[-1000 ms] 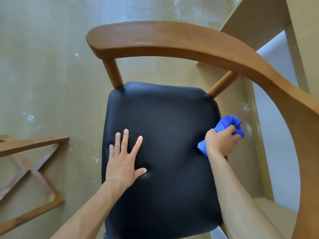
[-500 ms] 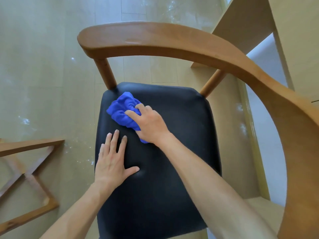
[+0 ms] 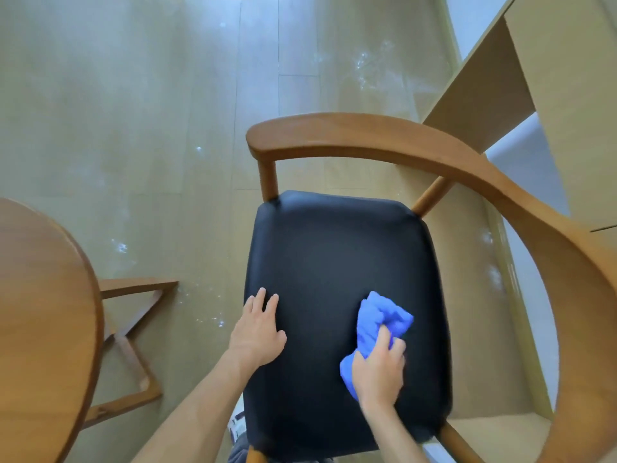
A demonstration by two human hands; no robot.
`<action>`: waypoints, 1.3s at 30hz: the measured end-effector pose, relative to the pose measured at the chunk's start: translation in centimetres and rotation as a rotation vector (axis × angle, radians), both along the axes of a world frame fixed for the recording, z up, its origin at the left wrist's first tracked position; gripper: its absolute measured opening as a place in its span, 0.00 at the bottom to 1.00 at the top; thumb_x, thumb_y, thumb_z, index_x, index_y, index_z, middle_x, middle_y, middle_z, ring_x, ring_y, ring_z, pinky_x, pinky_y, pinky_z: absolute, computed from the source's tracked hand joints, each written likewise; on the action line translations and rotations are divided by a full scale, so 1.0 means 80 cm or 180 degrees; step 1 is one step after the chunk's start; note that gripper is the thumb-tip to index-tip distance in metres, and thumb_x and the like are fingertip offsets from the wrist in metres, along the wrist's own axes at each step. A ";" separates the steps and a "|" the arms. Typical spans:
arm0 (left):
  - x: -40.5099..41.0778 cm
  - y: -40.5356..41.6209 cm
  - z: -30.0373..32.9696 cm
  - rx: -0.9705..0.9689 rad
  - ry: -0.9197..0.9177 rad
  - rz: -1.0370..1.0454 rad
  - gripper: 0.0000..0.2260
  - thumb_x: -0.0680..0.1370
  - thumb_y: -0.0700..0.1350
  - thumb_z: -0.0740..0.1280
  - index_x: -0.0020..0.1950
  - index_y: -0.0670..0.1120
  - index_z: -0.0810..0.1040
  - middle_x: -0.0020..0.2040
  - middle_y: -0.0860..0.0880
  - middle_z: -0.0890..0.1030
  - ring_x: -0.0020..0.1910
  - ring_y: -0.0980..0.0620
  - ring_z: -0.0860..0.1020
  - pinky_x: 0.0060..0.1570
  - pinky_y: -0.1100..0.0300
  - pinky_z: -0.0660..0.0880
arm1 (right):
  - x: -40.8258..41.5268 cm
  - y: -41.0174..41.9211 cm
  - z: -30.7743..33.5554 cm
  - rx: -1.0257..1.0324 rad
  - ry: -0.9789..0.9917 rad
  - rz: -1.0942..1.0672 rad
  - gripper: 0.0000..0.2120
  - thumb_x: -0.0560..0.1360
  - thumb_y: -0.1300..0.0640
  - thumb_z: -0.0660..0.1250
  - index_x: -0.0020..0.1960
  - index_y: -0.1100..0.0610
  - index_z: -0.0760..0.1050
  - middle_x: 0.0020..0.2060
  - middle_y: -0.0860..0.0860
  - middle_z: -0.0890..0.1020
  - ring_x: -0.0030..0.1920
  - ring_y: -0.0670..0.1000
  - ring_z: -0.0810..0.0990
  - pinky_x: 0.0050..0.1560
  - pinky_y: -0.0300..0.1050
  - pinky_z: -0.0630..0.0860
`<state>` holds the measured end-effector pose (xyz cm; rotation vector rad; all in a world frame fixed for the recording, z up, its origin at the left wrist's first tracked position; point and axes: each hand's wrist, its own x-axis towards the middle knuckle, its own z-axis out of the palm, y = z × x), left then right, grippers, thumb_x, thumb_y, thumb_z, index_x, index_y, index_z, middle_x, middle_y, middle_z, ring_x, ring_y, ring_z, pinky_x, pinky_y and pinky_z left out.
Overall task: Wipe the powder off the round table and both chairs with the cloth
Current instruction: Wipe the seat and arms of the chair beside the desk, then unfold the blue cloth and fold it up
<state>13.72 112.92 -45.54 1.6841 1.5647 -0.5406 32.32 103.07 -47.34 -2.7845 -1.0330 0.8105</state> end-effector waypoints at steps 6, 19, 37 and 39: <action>-0.044 -0.001 0.055 0.0081 -0.0198 0.0386 0.26 0.81 0.44 0.55 0.78 0.46 0.52 0.78 0.49 0.53 0.77 0.50 0.51 0.72 0.53 0.58 | -0.112 0.005 0.034 -0.0609 0.0947 0.1600 0.27 0.75 0.58 0.61 0.72 0.49 0.59 0.62 0.50 0.65 0.59 0.52 0.68 0.53 0.44 0.71; -0.046 0.016 0.298 -0.0010 -0.1886 0.0907 0.09 0.77 0.47 0.63 0.56 0.52 0.78 0.51 0.58 0.81 0.51 0.58 0.79 0.55 0.61 0.76 | -0.082 0.019 0.309 0.1672 0.2807 0.0107 0.25 0.62 0.56 0.76 0.55 0.43 0.72 0.49 0.42 0.82 0.49 0.44 0.82 0.44 0.36 0.78; -0.052 -0.085 0.630 0.0918 -0.3346 0.0715 0.30 0.63 0.39 0.65 0.63 0.59 0.72 0.58 0.47 0.77 0.55 0.47 0.78 0.56 0.52 0.77 | -0.062 -0.050 0.599 0.2661 0.3930 0.1089 0.30 0.74 0.59 0.68 0.70 0.36 0.65 0.66 0.44 0.76 0.64 0.50 0.77 0.54 0.45 0.78; -0.049 -0.114 0.642 0.1114 -0.3287 0.0623 0.25 0.63 0.40 0.65 0.59 0.58 0.74 0.55 0.49 0.78 0.53 0.47 0.78 0.51 0.54 0.79 | -0.060 -0.076 0.607 0.2794 0.3882 0.1126 0.26 0.74 0.60 0.67 0.68 0.39 0.69 0.65 0.46 0.77 0.63 0.51 0.78 0.52 0.45 0.79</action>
